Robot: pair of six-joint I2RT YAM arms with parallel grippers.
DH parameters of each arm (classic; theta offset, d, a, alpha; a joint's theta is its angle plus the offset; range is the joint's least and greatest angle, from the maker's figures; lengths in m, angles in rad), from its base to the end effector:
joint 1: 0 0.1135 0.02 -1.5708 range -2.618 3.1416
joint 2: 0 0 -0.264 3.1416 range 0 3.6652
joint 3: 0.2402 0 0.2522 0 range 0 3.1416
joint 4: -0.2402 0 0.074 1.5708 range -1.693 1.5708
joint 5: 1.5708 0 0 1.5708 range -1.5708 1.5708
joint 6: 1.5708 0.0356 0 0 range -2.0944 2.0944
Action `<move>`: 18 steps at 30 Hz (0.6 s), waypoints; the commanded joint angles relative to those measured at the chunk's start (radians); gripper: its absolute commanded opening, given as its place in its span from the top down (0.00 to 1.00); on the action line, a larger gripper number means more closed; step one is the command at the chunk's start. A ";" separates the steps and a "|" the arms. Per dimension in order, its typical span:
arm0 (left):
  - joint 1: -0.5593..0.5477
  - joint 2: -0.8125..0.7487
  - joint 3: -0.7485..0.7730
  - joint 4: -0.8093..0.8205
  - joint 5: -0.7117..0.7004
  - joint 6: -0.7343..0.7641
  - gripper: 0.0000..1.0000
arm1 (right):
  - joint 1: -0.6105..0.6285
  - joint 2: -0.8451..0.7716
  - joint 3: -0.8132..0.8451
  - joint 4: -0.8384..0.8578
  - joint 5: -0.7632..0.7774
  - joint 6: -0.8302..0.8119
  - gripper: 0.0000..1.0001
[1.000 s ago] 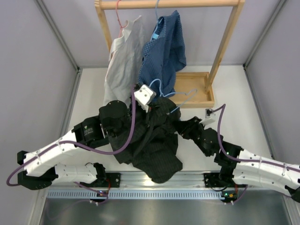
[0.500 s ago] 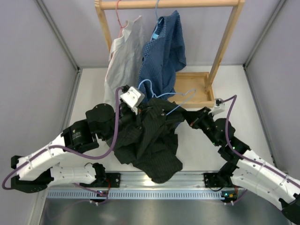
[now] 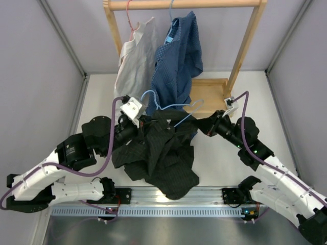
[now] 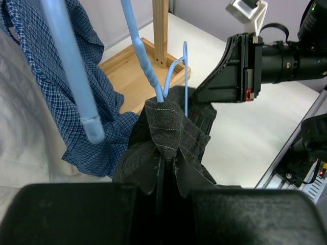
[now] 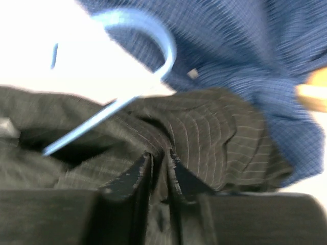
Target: Place the shirt on the hanger
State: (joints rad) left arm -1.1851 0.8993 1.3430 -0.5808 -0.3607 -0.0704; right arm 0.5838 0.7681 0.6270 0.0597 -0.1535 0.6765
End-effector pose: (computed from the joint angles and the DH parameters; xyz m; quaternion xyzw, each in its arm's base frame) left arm 0.0709 -0.1412 0.4649 0.2923 0.6917 -0.2702 0.6026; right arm 0.1555 0.1092 0.3130 -0.0179 0.7347 0.4438 0.5127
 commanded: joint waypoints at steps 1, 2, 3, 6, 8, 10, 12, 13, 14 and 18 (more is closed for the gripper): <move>0.001 -0.013 0.012 0.024 -0.023 -0.040 1.00 | -0.006 0.020 -0.035 0.156 -0.219 0.029 0.82; 0.001 -0.001 0.010 0.024 -0.027 -0.046 1.00 | 0.002 0.017 -0.041 0.155 -0.199 0.040 0.81; 0.001 0.009 0.008 0.025 -0.037 -0.057 1.00 | 0.017 0.011 -0.049 0.147 -0.173 0.069 0.80; 0.001 0.039 0.008 0.025 -0.095 -0.086 1.00 | 0.037 -0.033 -0.096 0.105 -0.066 0.206 0.74; 0.001 0.061 0.007 0.027 -0.139 -0.107 1.00 | 0.072 -0.079 -0.157 0.109 -0.006 0.274 0.54; -0.001 0.072 0.007 0.029 -0.170 -0.124 1.00 | 0.112 -0.122 -0.194 0.095 0.044 0.345 0.47; 0.001 0.084 0.002 0.041 -0.204 -0.141 1.00 | 0.195 -0.171 -0.226 0.080 0.141 0.409 0.46; 0.001 0.087 0.001 0.044 -0.207 -0.143 1.00 | 0.224 -0.188 -0.236 0.080 0.181 0.426 0.46; 0.001 0.089 -0.002 0.050 -0.207 -0.146 1.00 | 0.288 -0.205 -0.245 0.078 0.272 0.442 0.47; 0.001 0.089 -0.019 0.079 -0.190 -0.155 1.00 | 0.358 -0.231 -0.260 0.080 0.397 0.500 0.48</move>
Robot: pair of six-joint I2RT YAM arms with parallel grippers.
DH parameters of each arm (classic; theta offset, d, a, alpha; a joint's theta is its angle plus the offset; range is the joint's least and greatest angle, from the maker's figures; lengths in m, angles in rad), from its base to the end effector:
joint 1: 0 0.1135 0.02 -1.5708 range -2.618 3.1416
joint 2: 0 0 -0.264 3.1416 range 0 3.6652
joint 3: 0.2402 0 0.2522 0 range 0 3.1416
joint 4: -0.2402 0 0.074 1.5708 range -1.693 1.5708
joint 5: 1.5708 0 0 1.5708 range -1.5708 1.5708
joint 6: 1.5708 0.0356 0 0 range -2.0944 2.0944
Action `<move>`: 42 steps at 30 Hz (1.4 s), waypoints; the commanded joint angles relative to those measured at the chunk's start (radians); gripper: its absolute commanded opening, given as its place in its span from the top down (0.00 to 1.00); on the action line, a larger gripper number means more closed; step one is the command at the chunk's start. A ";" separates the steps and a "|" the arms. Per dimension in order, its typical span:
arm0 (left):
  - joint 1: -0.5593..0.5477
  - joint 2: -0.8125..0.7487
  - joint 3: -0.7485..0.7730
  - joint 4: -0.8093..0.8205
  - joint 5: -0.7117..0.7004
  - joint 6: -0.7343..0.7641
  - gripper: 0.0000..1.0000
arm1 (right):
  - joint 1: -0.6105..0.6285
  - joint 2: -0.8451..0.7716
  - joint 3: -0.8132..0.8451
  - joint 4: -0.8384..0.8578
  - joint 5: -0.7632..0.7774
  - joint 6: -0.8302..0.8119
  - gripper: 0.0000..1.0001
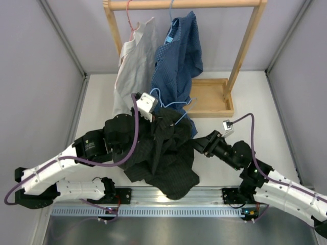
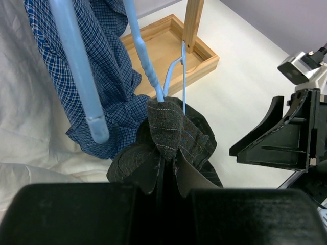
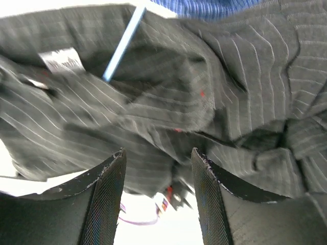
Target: Place the shirt on the hanger
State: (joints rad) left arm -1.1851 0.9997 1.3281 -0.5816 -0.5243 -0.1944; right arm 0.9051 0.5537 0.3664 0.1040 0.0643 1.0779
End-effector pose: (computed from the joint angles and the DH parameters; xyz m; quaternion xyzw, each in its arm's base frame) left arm 0.0885 -0.1705 0.4451 0.2235 0.7473 -0.2182 0.5865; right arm 0.0984 0.1216 0.2565 0.0852 0.7309 0.5533 0.3902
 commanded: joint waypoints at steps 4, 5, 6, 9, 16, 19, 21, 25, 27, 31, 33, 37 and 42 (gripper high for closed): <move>-0.001 -0.012 -0.017 0.098 -0.028 -0.033 1.00 | 0.040 0.055 -0.040 0.135 0.198 0.158 0.49; 0.001 -0.013 -0.020 0.104 -0.026 -0.031 1.00 | 0.040 0.073 -0.043 0.155 0.206 0.168 0.50; 0.001 -0.015 -0.023 0.108 -0.029 -0.033 1.00 | 0.040 0.093 -0.049 0.202 0.212 0.183 0.51; 0.001 -0.016 -0.023 0.114 -0.028 -0.034 1.00 | 0.040 0.178 -0.050 0.298 0.209 0.197 0.55; 0.001 -0.024 -0.038 0.137 -0.003 -0.037 1.00 | 0.041 0.244 -0.043 0.398 0.230 0.208 0.56; 0.001 -0.027 -0.050 0.155 0.006 -0.036 1.00 | 0.041 0.285 -0.026 0.433 0.238 0.208 0.58; 0.001 -0.030 -0.058 0.167 0.004 -0.033 1.00 | 0.041 0.322 -0.018 0.462 0.232 0.221 0.62; 0.001 -0.030 -0.058 0.175 0.003 -0.030 1.00 | 0.044 0.350 -0.015 0.482 0.221 0.237 0.66; 0.001 -0.032 -0.058 0.177 0.003 -0.025 1.00 | 0.046 0.341 -0.024 0.479 0.241 0.235 0.76; 0.001 -0.045 -0.066 0.174 0.015 -0.019 1.00 | 0.031 0.290 -0.026 0.399 0.310 0.206 1.00; 0.001 -0.070 -0.076 0.170 0.036 -0.005 1.00 | -0.030 0.258 -0.023 0.363 0.298 0.166 1.00; 0.001 -0.114 -0.086 0.134 0.118 0.029 1.00 | -0.230 0.265 0.043 0.258 0.062 0.061 1.00; 0.001 -0.156 -0.106 0.101 0.096 0.052 1.00 | -0.373 0.232 0.137 0.151 -0.018 -0.036 1.00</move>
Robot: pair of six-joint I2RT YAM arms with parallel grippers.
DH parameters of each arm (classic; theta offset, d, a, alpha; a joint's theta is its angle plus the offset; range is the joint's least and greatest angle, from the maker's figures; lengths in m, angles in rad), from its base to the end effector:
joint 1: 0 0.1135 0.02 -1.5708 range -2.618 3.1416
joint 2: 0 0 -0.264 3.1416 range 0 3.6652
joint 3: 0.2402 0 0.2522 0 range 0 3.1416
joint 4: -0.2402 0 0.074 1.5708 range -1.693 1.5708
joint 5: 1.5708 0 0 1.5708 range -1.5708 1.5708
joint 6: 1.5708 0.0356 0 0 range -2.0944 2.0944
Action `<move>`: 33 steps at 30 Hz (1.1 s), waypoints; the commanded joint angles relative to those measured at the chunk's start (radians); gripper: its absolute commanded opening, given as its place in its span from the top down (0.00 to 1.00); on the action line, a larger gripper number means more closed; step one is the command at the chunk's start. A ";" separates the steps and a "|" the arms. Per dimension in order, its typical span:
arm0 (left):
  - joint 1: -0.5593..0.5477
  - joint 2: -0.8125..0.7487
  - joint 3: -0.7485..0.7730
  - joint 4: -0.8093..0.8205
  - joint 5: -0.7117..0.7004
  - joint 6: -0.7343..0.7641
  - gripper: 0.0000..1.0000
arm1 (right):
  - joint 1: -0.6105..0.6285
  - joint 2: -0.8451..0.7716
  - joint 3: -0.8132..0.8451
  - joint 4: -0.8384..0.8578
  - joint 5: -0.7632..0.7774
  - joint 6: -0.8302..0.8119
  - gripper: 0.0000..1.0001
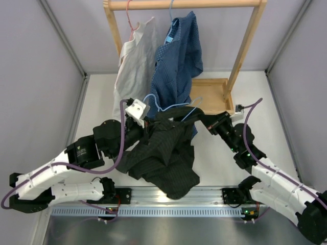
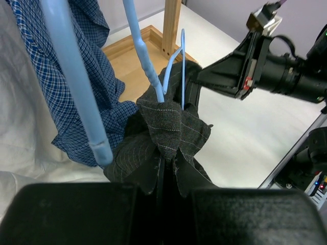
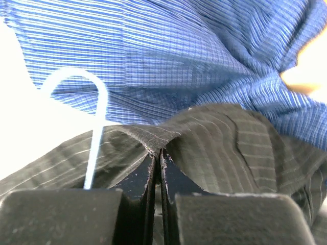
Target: Place the shirt on the hanger
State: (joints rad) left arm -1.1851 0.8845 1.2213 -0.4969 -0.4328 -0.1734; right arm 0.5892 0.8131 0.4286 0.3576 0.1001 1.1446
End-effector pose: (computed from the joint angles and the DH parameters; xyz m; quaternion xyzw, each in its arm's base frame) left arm 0.0774 -0.1510 0.4384 0.2386 0.7179 -0.2706 0.5953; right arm 0.1662 0.1068 0.2661 0.2298 0.6787 0.5079 0.4782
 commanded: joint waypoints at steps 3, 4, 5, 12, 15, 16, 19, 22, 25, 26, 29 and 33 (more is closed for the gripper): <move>0.001 -0.039 0.003 0.005 0.034 0.063 1.00 | -0.098 -0.025 0.163 -0.189 -0.082 -0.160 1.00; 0.001 -0.036 0.004 0.001 0.046 0.066 1.00 | -0.124 -0.019 0.188 -0.209 -0.100 -0.187 1.00; 0.001 -0.035 0.004 -0.002 0.074 0.069 1.00 | -0.140 -0.002 0.238 -0.247 -0.131 -0.201 1.00; 0.001 -0.044 -0.019 -0.002 0.147 0.104 1.00 | -0.241 0.109 0.397 -0.336 -0.280 -0.281 1.00; -0.001 -0.048 -0.023 -0.006 0.138 0.109 1.00 | -0.265 0.138 0.450 -0.356 -0.297 -0.330 1.00; 0.001 -0.047 -0.022 -0.020 0.129 0.109 1.00 | -0.270 0.149 0.476 -0.386 -0.296 -0.341 1.00; 0.001 -0.036 -0.003 -0.060 0.066 0.095 1.00 | -0.285 0.159 0.536 -0.440 -0.260 -0.405 1.00; 0.001 -0.010 0.024 -0.118 0.049 0.086 1.00 | -0.285 0.179 0.594 -0.448 -0.272 -0.512 1.00; 0.001 0.039 0.073 -0.173 0.019 0.057 1.00 | -0.282 0.195 0.640 -0.444 -0.356 -0.612 1.00; 0.001 0.057 0.093 -0.190 0.000 0.046 1.00 | -0.276 0.184 0.642 -0.442 -0.382 -0.629 1.00; 0.001 0.126 0.162 -0.201 -0.075 -0.003 1.00 | -0.240 0.134 0.624 -0.440 -0.503 -0.671 1.00; 0.001 0.217 0.230 -0.068 -0.133 -0.012 1.00 | -0.062 0.025 0.509 -0.437 -0.534 -0.680 1.00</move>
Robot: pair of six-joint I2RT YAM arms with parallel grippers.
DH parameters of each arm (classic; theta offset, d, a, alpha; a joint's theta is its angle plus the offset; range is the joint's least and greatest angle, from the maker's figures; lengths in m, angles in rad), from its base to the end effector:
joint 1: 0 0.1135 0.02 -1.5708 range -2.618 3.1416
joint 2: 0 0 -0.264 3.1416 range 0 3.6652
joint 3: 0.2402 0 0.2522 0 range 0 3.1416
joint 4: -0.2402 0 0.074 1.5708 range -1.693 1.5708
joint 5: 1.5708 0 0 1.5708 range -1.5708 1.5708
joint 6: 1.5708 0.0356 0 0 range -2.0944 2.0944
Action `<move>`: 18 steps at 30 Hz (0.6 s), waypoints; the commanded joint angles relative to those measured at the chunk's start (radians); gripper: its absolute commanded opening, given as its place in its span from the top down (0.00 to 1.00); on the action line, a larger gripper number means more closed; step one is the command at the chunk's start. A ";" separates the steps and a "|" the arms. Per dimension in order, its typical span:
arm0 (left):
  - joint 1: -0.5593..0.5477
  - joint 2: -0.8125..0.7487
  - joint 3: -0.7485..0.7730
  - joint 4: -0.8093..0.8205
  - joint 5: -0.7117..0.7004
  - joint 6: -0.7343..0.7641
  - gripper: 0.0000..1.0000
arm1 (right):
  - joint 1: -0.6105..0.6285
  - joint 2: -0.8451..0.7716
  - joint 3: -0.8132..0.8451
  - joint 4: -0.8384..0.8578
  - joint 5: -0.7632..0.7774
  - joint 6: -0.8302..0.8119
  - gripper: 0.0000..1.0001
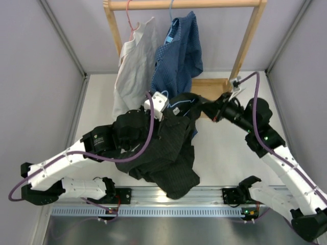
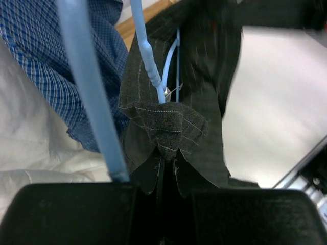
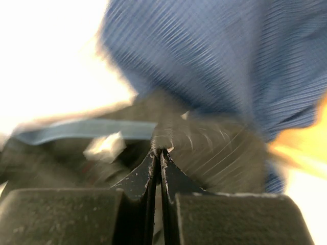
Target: Place the shirt on the hanger
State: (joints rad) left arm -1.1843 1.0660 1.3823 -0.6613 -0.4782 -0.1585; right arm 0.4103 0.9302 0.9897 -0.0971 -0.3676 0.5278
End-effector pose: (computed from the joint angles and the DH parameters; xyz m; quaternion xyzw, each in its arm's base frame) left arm 0.0928 -0.1845 0.4421 0.2713 0.7593 -0.1960 0.5581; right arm 0.1878 0.0956 0.3956 -0.0850 0.7144 0.4257 0.5488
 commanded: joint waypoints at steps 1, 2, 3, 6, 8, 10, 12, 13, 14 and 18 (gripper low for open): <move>0.002 0.069 0.078 0.170 -0.102 -0.018 1.00 | 0.163 -0.114 -0.107 0.017 -0.054 -0.066 1.00; 0.005 0.086 0.104 0.202 -0.093 -0.003 1.00 | 0.204 -0.149 -0.132 0.019 -0.039 -0.066 1.00; 0.011 0.101 0.116 0.231 -0.064 0.005 1.00 | 0.272 -0.162 -0.179 0.020 -0.009 -0.058 1.00; 0.044 0.135 0.138 0.317 0.086 0.011 1.00 | 0.303 -0.215 -0.226 -0.022 0.024 -0.039 0.97; 0.078 0.121 0.092 0.385 0.148 0.008 1.00 | 0.303 -0.284 -0.240 -0.085 0.093 -0.055 0.89; 0.126 0.100 0.038 0.428 0.263 0.007 1.00 | 0.301 -0.358 -0.215 -0.205 0.120 -0.069 0.71; 0.176 0.059 -0.052 0.480 0.446 -0.010 1.00 | 0.301 -0.404 -0.154 -0.350 0.153 -0.086 0.61; 0.216 0.046 -0.086 0.502 0.507 -0.003 1.00 | 0.301 -0.436 -0.125 -0.402 0.162 -0.092 0.59; 0.224 0.031 -0.119 0.520 0.533 0.013 1.00 | 0.301 -0.447 -0.094 -0.452 0.168 -0.100 0.57; 0.239 -0.026 -0.258 0.591 0.761 0.105 1.00 | 0.301 -0.426 0.113 -0.618 0.090 -0.185 0.40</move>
State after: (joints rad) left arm -0.9447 1.0904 1.1862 -0.2562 0.0067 -0.1265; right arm 0.7033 0.4927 0.9478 -0.5488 -0.2520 0.4286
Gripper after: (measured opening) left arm 0.056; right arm 0.560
